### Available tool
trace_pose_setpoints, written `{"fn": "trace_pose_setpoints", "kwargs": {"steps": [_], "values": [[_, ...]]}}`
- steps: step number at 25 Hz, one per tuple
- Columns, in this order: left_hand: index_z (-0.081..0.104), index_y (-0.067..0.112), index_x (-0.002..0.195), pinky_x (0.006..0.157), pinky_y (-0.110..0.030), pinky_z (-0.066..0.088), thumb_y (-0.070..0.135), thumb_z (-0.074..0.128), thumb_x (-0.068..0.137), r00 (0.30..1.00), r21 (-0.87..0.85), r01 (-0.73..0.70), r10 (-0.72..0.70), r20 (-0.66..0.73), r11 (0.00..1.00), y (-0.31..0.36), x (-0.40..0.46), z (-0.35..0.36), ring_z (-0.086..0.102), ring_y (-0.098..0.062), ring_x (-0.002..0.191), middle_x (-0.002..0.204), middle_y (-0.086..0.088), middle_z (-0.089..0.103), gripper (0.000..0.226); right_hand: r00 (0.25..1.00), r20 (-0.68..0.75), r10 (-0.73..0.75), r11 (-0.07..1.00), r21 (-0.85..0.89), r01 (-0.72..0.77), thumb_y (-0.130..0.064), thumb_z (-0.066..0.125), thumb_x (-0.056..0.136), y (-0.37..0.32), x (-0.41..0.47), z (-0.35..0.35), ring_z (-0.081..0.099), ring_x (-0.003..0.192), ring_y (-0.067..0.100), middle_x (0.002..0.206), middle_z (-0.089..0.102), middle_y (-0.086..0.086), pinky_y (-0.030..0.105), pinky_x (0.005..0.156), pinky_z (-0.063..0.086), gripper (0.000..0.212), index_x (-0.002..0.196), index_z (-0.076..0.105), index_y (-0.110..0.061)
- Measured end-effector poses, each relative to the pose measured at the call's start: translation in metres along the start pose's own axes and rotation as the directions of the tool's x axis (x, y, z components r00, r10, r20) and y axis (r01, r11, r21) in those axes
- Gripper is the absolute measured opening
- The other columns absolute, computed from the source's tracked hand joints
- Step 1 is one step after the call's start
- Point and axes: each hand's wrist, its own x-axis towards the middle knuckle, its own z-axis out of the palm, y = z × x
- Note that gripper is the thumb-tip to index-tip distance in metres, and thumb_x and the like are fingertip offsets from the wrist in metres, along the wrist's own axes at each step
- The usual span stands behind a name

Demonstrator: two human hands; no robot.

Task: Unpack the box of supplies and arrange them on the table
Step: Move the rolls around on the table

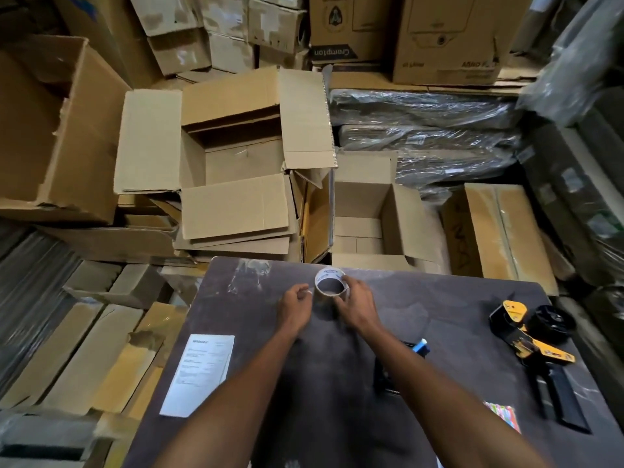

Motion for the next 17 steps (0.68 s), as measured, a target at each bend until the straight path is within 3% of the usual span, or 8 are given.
{"fn": "trace_pose_setpoints", "kwargs": {"steps": [5,7,9,11,14,17], "values": [[0.066,0.018,0.124,0.102,-0.037,0.050,0.023,0.060,0.095,0.998,-0.069,0.037,-0.033,0.050,0.997,-0.011,0.014,0.006,0.063,-0.020,0.111,0.121,-0.004,0.070,0.029,0.996,0.089,0.026,0.998,-0.065,-0.020,-0.033,0.080,0.081,0.001,0.015,0.010,0.042,0.136,0.028,0.150,0.037,0.007,0.041,0.113,0.036,0.088,0.153,0.030,-0.023],[0.067,0.019,0.121,0.101,-0.041,0.051,0.023,0.061,0.095,0.997,-0.067,0.058,-0.055,0.051,0.996,-0.021,0.015,-0.002,0.064,-0.022,0.110,0.117,-0.004,0.070,0.028,0.997,0.073,0.008,0.995,-0.095,-0.001,-0.035,0.078,0.082,0.003,0.018,0.018,0.046,0.132,0.028,0.149,0.036,0.006,0.040,0.112,0.039,0.073,0.145,0.043,-0.023],[0.068,0.019,0.120,0.100,-0.043,0.052,0.022,0.062,0.095,0.997,-0.049,0.067,-0.066,0.027,0.997,-0.030,0.014,-0.014,0.064,-0.024,0.110,0.116,-0.005,0.070,0.026,0.999,0.023,-0.022,0.996,-0.091,0.024,-0.031,0.073,0.087,0.003,0.017,0.023,0.052,0.125,0.026,0.148,0.038,0.004,0.036,0.110,0.041,0.041,0.123,0.062,-0.016],[0.070,0.019,0.116,0.100,-0.043,0.052,0.021,0.062,0.093,0.998,-0.055,0.066,-0.067,-0.008,0.996,-0.039,0.014,-0.025,0.064,-0.026,0.109,0.115,-0.007,0.071,0.024,0.999,-0.019,-0.031,0.998,-0.062,0.029,-0.027,0.070,0.089,0.000,0.013,0.024,0.056,0.121,0.025,0.145,0.043,0.004,0.031,0.106,0.043,0.022,0.106,0.068,-0.013],[0.071,0.029,0.104,0.097,-0.045,0.054,0.023,0.063,0.092,0.997,-0.065,0.080,-0.081,-0.011,0.995,-0.043,0.013,-0.033,0.067,-0.026,0.104,0.111,-0.004,0.072,0.016,0.998,-0.050,-0.045,0.998,-0.034,0.043,-0.026,0.074,0.088,-0.003,0.003,0.021,0.057,0.118,0.024,0.136,0.051,0.008,0.032,0.104,0.047,0.020,0.102,0.070,-0.012],[0.070,0.036,0.092,0.083,-0.047,0.061,0.027,0.063,0.090,0.996,-0.080,0.086,-0.084,0.024,0.993,-0.046,0.004,-0.039,0.069,-0.025,0.094,0.103,-0.001,0.074,0.011,0.992,-0.105,-0.067,0.997,-0.030,0.064,-0.027,0.079,0.083,-0.010,-0.009,0.019,0.060,0.111,0.025,0.124,0.060,0.011,0.036,0.099,0.052,0.029,0.105,0.071,-0.011]]}}
